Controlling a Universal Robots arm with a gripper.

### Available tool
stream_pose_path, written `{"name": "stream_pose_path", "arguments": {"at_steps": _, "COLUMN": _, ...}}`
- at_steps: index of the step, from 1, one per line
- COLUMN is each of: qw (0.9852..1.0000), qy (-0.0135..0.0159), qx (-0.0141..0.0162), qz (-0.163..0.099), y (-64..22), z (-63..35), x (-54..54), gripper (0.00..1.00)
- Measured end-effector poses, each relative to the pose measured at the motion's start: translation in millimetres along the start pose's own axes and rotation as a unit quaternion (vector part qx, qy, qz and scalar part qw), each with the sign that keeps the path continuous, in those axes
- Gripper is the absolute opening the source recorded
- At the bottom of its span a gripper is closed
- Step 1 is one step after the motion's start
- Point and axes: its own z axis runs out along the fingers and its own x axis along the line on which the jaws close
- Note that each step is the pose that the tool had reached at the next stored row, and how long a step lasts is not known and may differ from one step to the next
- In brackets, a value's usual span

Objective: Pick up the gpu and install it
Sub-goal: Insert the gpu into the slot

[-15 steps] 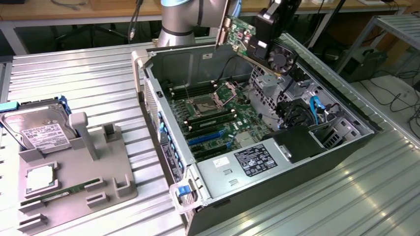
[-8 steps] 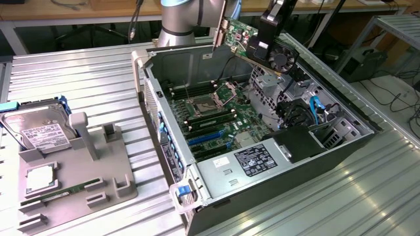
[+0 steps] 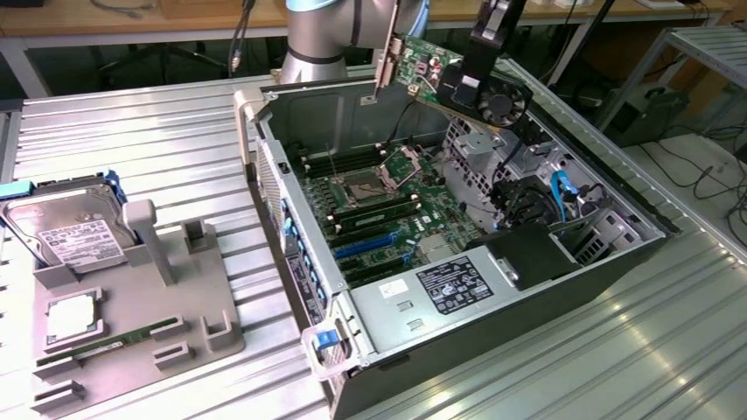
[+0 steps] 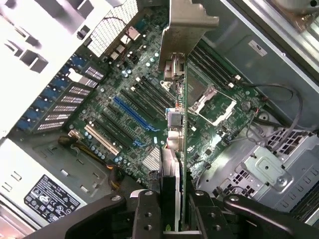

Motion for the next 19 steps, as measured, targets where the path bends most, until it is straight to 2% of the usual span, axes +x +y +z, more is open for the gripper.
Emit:
{"name": "stream_pose_path", "arguments": {"at_steps": 4, "qw": 0.9996, "qy": 0.0006, "qx": -0.0002, "qz": -0.029, "y": 0.2, "z": 0.0, "x": 0.2, "gripper": 0.27}}
{"name": "stream_pose_path", "arguments": {"at_steps": 10, "qw": 0.9974, "qy": 0.0013, "qx": -0.0005, "qz": -0.073, "y": 0.5, "z": 0.0, "x": 0.6, "gripper": 0.27}}
{"name": "stream_pose_path", "arguments": {"at_steps": 16, "qw": 0.9935, "qy": 0.002, "qx": -0.0007, "qz": -0.114, "y": 0.8, "z": 0.0, "x": 1.0, "gripper": 0.27}}
{"name": "stream_pose_path", "arguments": {"at_steps": 18, "qw": 0.9912, "qy": 0.0023, "qx": -0.0009, "qz": -0.132, "y": 0.9, "z": 0.0, "x": 1.1, "gripper": 0.27}}
{"name": "stream_pose_path", "arguments": {"at_steps": 19, "qw": 0.9897, "qy": 0.0025, "qx": -0.0009, "qz": -0.143, "y": 0.9, "z": 0.0, "x": 1.1, "gripper": 0.27}}
